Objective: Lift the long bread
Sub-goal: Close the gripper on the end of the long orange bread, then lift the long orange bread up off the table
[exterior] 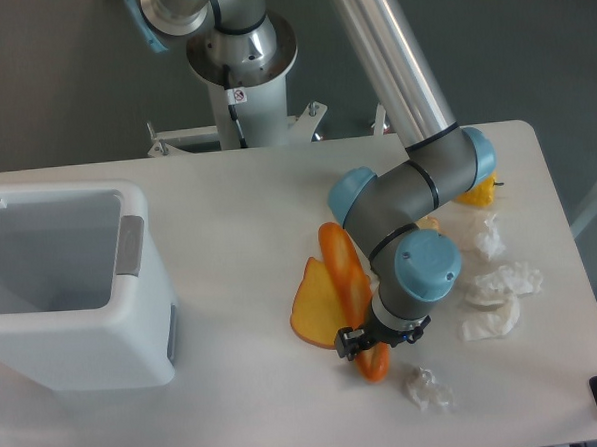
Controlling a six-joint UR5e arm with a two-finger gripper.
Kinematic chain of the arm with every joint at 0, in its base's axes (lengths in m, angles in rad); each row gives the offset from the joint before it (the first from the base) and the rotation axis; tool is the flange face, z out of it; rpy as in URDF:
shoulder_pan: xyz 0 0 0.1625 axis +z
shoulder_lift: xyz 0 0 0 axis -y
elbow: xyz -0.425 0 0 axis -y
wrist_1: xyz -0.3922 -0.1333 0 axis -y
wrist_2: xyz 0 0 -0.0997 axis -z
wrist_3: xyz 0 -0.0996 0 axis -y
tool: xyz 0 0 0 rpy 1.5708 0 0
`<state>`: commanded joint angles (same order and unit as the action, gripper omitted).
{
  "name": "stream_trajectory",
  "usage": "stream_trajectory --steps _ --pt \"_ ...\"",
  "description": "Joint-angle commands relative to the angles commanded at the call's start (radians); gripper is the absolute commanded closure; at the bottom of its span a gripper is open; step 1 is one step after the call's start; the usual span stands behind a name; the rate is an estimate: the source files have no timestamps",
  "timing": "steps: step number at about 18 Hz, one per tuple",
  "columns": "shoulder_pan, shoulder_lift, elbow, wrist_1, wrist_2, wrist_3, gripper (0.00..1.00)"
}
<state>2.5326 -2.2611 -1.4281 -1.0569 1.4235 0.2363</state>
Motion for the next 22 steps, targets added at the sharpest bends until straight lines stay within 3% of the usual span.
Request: stream_trajectory --steps 3,4,9,22 --pt "-0.003 0.003 -0.002 0.0 0.0 0.0 0.73" --pt "-0.003 0.005 -0.002 0.0 0.0 0.001 0.75" --pt "-0.02 0.02 -0.008 -0.002 -0.003 0.0 0.75" --pt "-0.035 0.167 -0.02 -0.011 -0.028 0.073 0.75"
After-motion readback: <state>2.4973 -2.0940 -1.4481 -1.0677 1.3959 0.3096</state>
